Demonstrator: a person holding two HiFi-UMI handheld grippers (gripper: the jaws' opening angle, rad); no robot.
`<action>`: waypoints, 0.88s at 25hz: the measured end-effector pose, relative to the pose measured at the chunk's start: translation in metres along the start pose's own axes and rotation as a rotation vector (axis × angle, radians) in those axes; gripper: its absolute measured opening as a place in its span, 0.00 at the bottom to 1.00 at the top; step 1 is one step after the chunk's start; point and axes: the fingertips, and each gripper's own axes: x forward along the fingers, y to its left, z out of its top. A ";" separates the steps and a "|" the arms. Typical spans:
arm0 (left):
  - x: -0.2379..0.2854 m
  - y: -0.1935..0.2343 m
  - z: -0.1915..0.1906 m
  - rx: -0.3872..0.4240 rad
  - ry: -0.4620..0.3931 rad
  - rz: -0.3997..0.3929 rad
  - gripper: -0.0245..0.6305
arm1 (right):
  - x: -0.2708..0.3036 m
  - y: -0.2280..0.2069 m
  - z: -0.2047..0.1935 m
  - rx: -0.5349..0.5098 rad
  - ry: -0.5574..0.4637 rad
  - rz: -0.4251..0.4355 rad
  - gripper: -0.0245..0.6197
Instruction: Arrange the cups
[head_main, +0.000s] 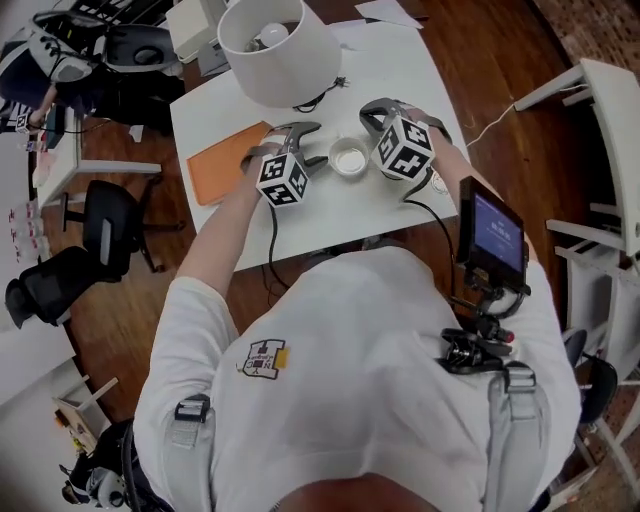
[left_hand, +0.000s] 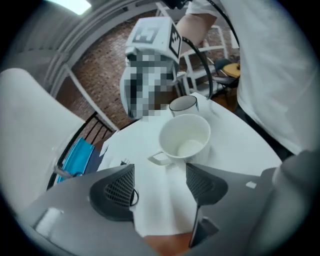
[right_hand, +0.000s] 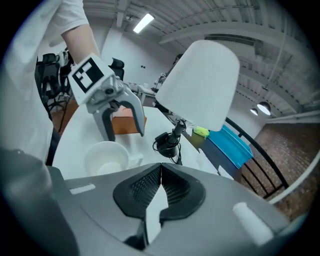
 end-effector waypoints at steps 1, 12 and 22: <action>0.005 0.002 0.001 0.068 0.007 -0.058 0.55 | -0.014 0.003 -0.002 0.037 -0.005 0.003 0.06; 0.057 -0.026 -0.015 0.657 0.135 -0.436 0.75 | -0.043 0.148 -0.008 0.185 0.133 0.358 0.22; 0.028 -0.030 -0.021 0.192 0.217 -0.171 0.18 | -0.016 0.139 -0.038 0.418 0.191 0.044 0.15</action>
